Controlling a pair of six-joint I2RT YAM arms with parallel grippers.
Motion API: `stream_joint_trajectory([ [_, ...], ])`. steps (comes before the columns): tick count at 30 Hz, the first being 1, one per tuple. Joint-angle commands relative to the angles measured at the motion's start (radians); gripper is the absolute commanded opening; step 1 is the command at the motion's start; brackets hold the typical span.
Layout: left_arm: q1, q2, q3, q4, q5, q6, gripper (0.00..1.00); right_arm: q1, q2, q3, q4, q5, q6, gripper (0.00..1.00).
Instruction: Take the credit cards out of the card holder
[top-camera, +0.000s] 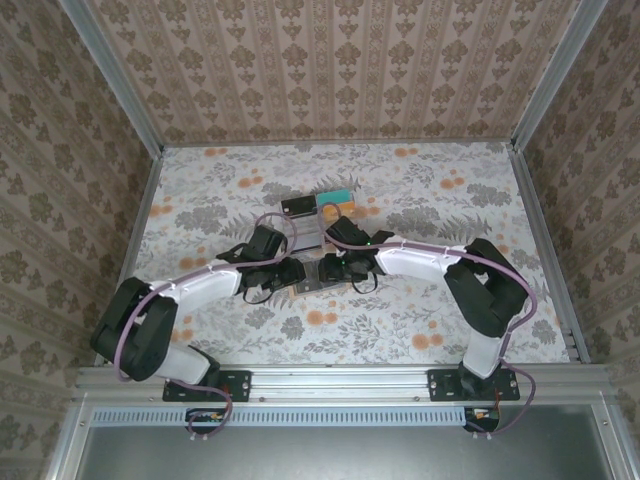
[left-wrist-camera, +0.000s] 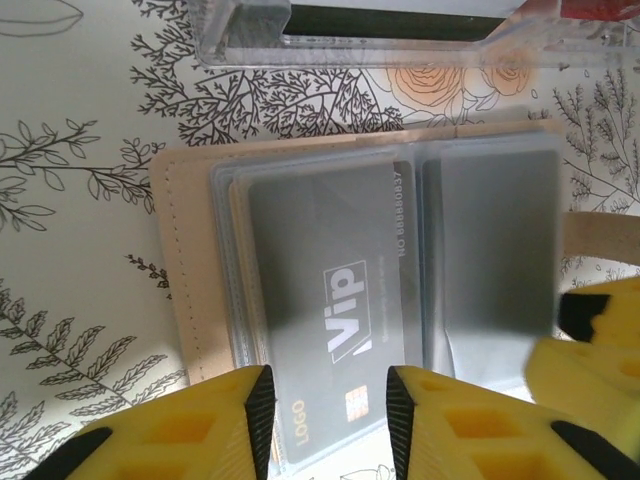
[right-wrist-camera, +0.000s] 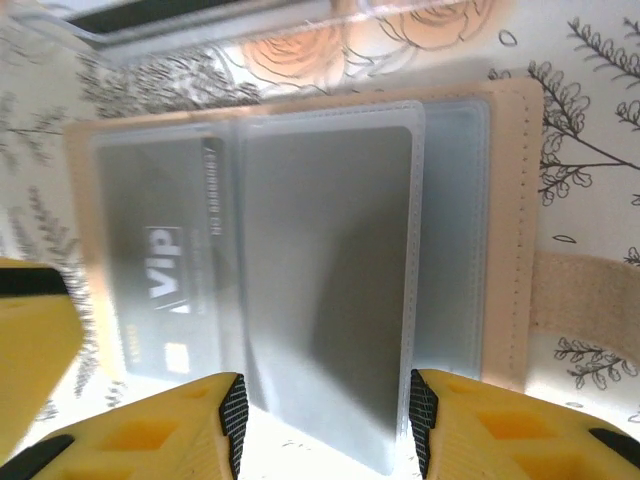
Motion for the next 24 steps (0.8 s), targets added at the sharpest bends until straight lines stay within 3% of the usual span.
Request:
stream_joint_trajectory([
  [1,-0.003,0.016,0.019,0.013,0.005,-0.012,0.35,-0.006,-0.069,-0.022,0.046,-0.057,0.021,0.50],
  [11,0.005,0.041,0.018,0.013,-0.017,0.019,0.31,-0.022,-0.039,-0.059,0.256,-0.297,0.084,0.50],
  [24,0.048,-0.064,-0.042,-0.035,-0.068,0.030,0.30,-0.025,0.013,-0.074,0.340,-0.338,0.149,0.52],
])
